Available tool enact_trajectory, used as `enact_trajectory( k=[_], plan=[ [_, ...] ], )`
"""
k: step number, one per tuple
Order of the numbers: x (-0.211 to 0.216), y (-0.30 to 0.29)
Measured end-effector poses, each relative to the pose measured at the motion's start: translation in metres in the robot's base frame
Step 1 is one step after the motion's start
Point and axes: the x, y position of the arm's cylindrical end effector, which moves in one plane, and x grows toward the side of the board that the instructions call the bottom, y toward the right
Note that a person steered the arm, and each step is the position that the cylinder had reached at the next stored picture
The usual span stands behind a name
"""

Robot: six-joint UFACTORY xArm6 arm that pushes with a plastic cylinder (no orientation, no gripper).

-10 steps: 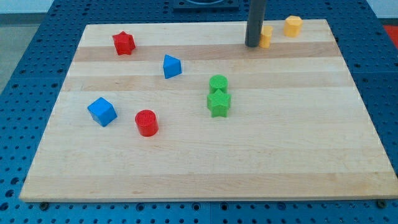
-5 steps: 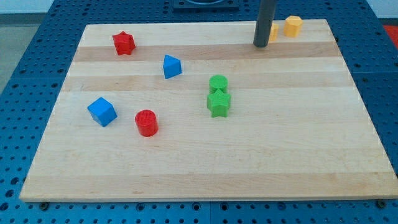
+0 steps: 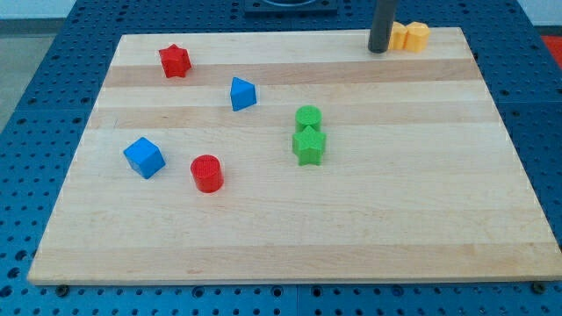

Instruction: Place the yellow heart to the left side of the yellow hexagon

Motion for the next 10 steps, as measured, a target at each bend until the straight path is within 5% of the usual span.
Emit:
enact_trajectory(
  k=[5, 10],
  plan=[
    [0.052, 0.009],
    [0.052, -0.289]
  ],
)
